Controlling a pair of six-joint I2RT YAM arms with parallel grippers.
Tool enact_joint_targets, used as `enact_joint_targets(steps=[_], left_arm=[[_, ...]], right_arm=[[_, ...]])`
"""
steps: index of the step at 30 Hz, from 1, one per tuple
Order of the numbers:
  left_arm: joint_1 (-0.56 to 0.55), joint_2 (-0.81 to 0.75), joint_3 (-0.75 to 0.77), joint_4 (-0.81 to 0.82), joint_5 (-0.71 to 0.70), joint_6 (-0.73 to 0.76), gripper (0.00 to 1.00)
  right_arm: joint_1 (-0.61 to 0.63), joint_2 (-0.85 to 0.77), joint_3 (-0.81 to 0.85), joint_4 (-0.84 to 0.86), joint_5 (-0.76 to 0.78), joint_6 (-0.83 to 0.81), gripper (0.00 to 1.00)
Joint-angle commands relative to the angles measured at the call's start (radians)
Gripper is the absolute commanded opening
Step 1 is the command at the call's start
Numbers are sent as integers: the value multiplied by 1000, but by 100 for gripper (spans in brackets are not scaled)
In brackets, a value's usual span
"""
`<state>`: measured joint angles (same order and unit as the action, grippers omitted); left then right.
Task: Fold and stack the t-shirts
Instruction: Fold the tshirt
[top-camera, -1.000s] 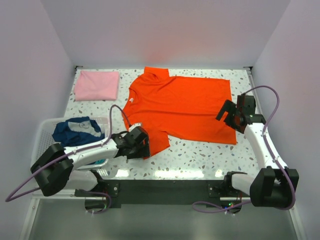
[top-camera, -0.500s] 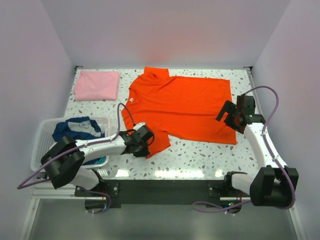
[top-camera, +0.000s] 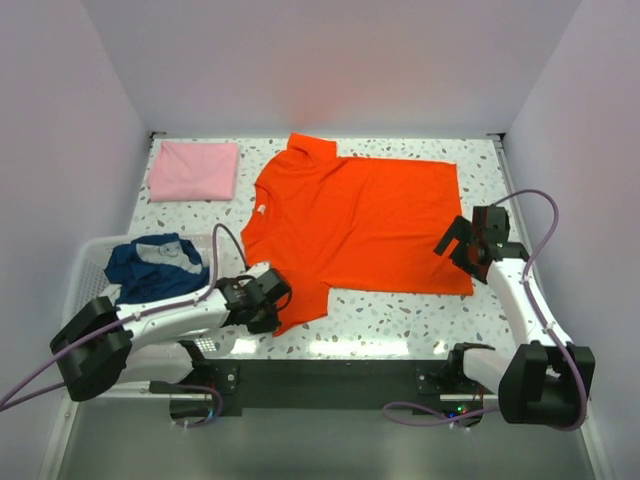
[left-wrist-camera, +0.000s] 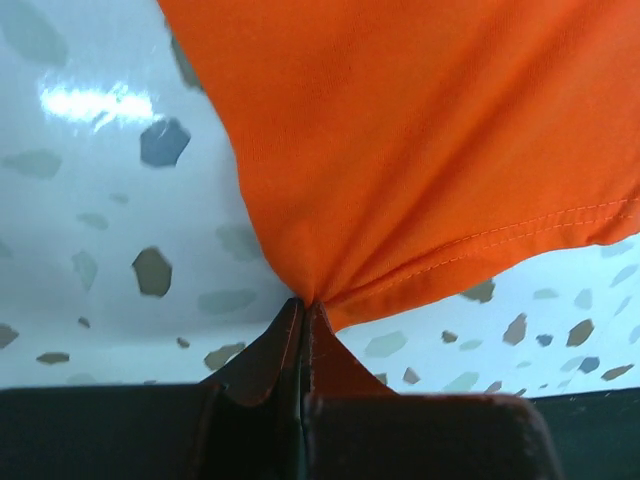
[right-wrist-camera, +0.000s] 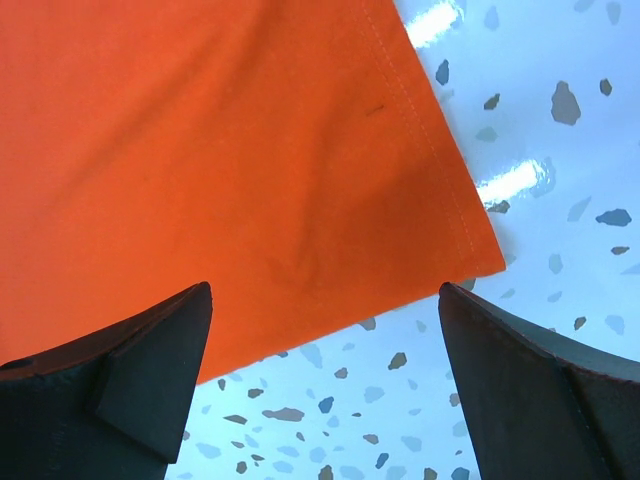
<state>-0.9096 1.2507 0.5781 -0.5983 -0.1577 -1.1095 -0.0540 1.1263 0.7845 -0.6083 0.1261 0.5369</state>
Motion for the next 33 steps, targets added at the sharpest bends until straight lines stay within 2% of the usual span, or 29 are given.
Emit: enact_joint_targets(steps=[1, 6, 12, 16, 18, 23, 24, 27, 33], left_arm=[[-34, -81, -60, -124, 35, -87, 0], [-74, -151, -86, -141, 41, -144, 0], [-110, -172, -90, -132, 49, -171, 0], [-110, -200, -66, -143, 20, -171, 0], [-110, -215, -50, -138, 4, -170, 0], [-110, -218, -26, -133, -6, -161, 0], [-110, -217, -23, -135, -9, -158, 0], [-110, -212, -12, -133, -17, -156, 0], [-112, -214, 6, -139, -32, -158, 0]], right_arm=[[-7, -46, -43, -5, 18, 46, 99], [-10, -80, -91, -74, 43, 61, 99], [-15, -158, -217, -27, 32, 162, 95], [-15, -177, -260, -25, 72, 187, 89], [-17, -180, -274, -28, 92, 198, 81], [-18, -204, -321, -10, 101, 277, 72], [-18, -213, -329, -2, 106, 288, 67], [-21, -215, -369, 41, 116, 324, 63], [-27, -145, -378, 96, 129, 314, 61]])
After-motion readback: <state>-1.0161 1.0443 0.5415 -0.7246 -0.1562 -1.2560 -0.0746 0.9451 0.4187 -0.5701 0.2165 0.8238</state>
